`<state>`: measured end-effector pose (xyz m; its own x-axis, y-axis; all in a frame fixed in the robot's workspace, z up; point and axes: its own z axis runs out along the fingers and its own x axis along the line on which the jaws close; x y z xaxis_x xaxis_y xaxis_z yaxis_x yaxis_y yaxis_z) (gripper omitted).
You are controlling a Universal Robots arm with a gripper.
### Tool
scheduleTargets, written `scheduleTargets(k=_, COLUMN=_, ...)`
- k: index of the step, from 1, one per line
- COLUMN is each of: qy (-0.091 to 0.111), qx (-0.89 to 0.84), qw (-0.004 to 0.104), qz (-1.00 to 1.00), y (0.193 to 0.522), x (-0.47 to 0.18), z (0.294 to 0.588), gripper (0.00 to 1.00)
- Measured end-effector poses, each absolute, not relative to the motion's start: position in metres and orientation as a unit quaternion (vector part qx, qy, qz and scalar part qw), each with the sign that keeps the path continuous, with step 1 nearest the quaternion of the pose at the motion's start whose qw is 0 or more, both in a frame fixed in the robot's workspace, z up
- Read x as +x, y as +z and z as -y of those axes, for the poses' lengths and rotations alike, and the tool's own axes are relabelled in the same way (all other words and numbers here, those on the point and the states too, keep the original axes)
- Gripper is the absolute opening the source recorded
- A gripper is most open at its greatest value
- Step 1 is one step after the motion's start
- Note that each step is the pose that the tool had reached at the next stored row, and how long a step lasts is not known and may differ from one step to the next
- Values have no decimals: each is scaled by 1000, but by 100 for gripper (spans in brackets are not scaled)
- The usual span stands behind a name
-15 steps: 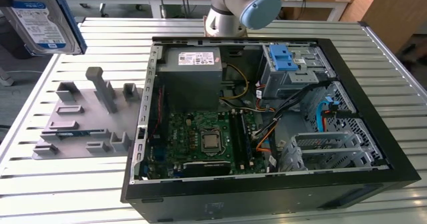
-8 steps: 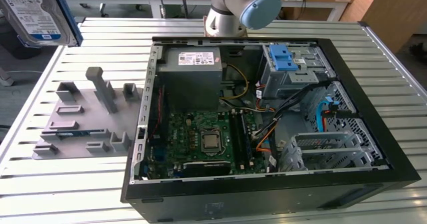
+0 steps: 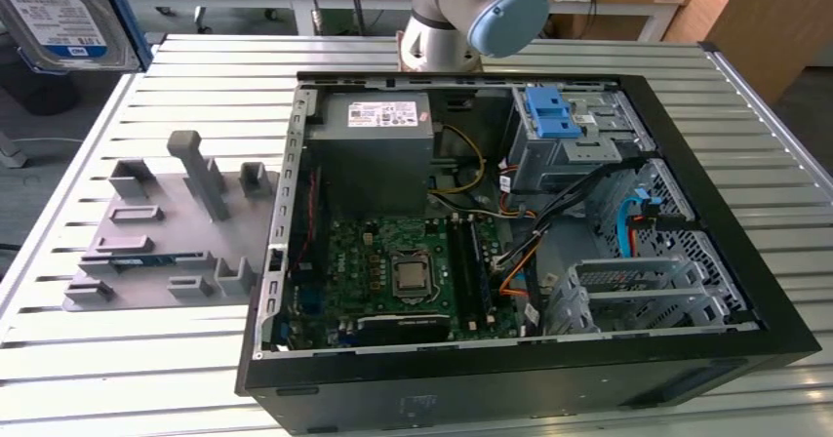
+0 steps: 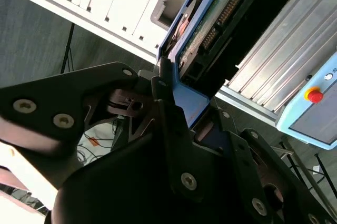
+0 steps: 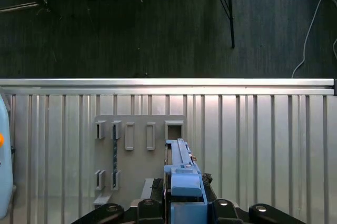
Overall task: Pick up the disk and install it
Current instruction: 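Pick up the disk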
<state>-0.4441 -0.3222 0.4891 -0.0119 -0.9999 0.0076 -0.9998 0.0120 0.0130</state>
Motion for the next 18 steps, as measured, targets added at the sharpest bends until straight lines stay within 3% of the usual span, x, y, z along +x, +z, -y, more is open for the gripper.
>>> scheduleTargets(k=18, qy=-2, qx=703, qw=7, qz=711, y=491, x=-444, z=339, gripper=36)
